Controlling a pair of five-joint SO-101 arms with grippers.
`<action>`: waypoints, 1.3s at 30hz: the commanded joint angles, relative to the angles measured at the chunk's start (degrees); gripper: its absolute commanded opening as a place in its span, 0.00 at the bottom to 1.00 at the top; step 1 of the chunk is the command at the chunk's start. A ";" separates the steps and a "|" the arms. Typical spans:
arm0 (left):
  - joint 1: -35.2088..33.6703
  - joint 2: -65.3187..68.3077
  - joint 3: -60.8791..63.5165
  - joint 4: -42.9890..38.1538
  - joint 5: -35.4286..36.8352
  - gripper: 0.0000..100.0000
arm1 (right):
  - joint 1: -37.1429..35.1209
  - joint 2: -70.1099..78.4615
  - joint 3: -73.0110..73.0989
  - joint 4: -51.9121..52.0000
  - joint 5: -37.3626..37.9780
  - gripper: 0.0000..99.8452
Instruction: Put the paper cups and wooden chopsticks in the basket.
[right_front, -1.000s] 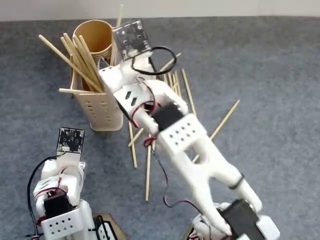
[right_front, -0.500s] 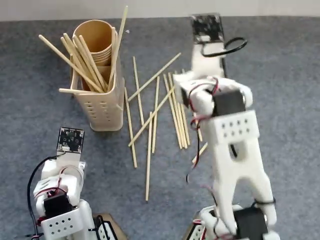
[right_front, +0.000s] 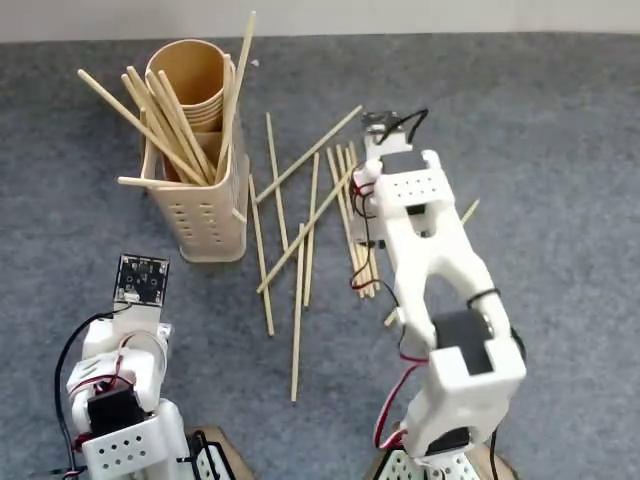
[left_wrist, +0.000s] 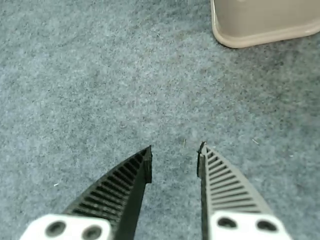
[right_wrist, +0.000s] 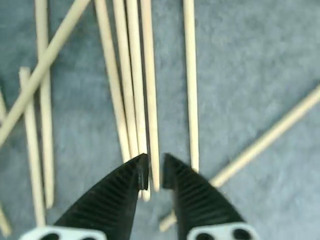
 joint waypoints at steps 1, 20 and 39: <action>0.75 -0.13 0.92 0.09 -0.35 0.17 | 0.04 2.68 -0.40 -3.21 0.18 0.21; 1.01 -0.13 0.92 0.26 -3.08 0.17 | 2.86 13.93 -0.40 -9.10 0.88 0.00; 1.10 -0.13 0.92 0.26 -2.99 0.17 | -6.46 -31.96 4.44 -17.01 -6.07 0.00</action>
